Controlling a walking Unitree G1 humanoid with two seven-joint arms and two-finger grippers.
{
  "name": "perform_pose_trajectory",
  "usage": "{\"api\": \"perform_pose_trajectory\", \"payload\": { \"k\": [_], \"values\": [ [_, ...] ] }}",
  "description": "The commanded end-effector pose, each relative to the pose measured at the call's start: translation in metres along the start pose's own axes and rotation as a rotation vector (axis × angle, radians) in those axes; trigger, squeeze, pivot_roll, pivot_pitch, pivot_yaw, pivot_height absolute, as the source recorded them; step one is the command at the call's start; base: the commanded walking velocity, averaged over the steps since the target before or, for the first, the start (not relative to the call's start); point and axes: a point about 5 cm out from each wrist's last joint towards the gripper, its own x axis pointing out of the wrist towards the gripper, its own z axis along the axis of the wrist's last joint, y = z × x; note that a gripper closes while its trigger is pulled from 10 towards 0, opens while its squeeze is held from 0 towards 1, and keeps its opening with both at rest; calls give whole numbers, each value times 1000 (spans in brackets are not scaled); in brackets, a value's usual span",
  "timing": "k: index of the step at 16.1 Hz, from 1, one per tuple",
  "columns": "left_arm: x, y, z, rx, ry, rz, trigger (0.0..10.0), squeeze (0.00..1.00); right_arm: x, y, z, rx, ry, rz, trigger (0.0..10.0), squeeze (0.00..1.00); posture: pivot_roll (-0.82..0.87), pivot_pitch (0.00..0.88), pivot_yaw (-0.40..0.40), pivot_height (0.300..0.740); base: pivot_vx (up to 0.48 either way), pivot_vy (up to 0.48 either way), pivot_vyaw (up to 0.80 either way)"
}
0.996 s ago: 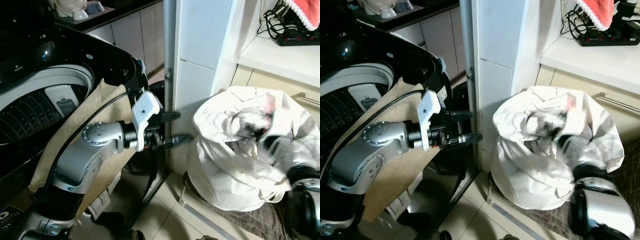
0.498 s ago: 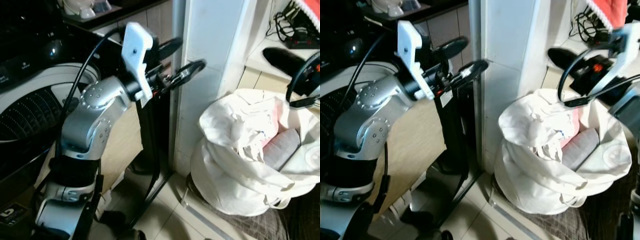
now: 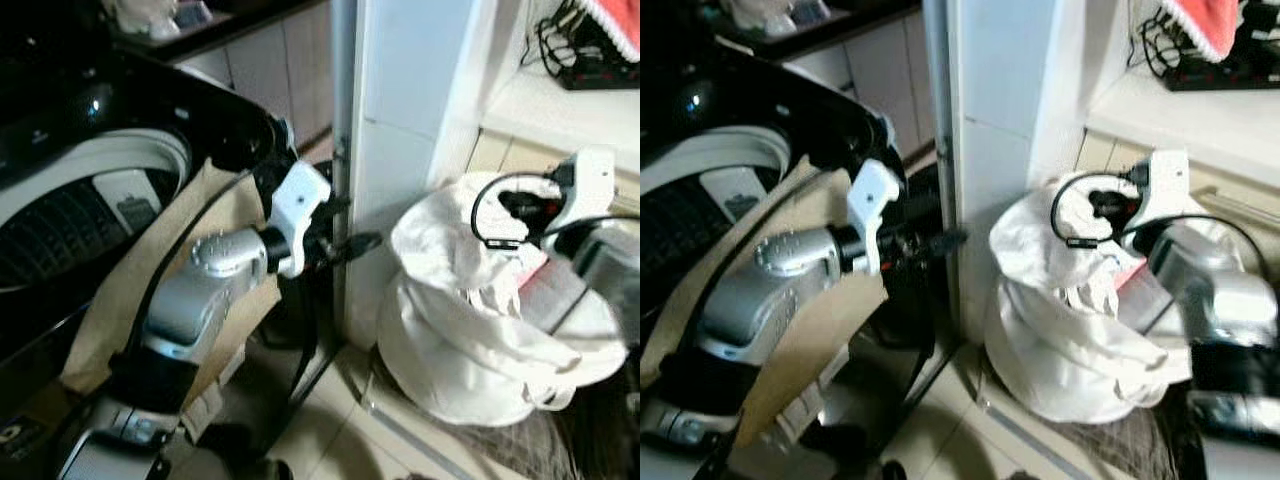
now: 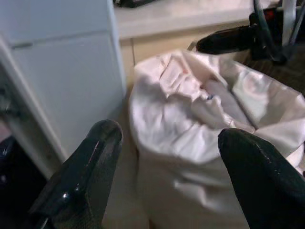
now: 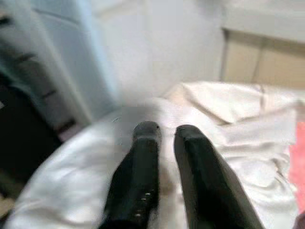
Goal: Clothes washing
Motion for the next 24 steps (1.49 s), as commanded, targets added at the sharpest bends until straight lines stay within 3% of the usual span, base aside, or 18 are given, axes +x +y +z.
{"api": "perform_pose_trajectory", "payload": {
  "k": [1,3,5,9,12,14,15,17,19,20,21,22,24],
  "values": [
    [-3,1,-1,13,13,17,10000,0,7,-3,-3,-12,1,-31,10000,1000,-142,51,100,740,0,0,0],
    [-8,2,-1,29,21,26,10000,0,19,-12,-14,27,34,-105,10000,1000,-121,74,95,740,0,0,0],
    [-17,-5,8,40,-23,-52,10000,0,27,-23,-21,51,67,-200,10000,1000,-105,99,91,740,0,0,0],
    [-25,-21,17,55,-53,-164,10000,0,25,-38,-29,101,121,-350,10000,1000,-83,109,80,740,0,0,0],
    [-28,-27,17,66,-32,-208,10000,0,28,-33,-40,135,171,-348,10000,1000,-80,100,79,740,0,0,0],
    [-29,-31,18,64,-14,-262,10000,0,28,-25,-64,235,282,-319,10000,1000,-82,98,84,740,0,0,0],
    [-29,-33,17,79,-6,-284,10000,0,27,-21,-74,312,288,-299,10000,0,-82,98,84,740,0,0,0],
    [-29,-36,17,73,0,-312,10000,0,27,-16,-82,372,307,-262,10000,0,-78,107,95,740,0,0,0],
    [-29,-39,16,72,17,-334,10000,0,26,-14,-90,346,331,-242,10000,0,-75,108,93,740,0,0,0],
    [-29,-39,16,70,19,-325,10000,0,25,-15,-90,354,313,-252,5686,0,-73,111,91,740,0,0,0],
    [-29,-38,16,72,20,-321,10000,0,25,-17,-89,364,301,-265,2118,0,-72,111,90,740,0,0,0],
    [-29,-37,16,68,17,-319,10000,0,25,-17,-89,371,300,-260,0,0,-73,110,90,740,0,0,0],
    [-28,-36,17,70,16,-315,10000,0,25,-17,-88,369,297,-252,0,0,-74,108,88,740,0,0,0]
  ]
}}
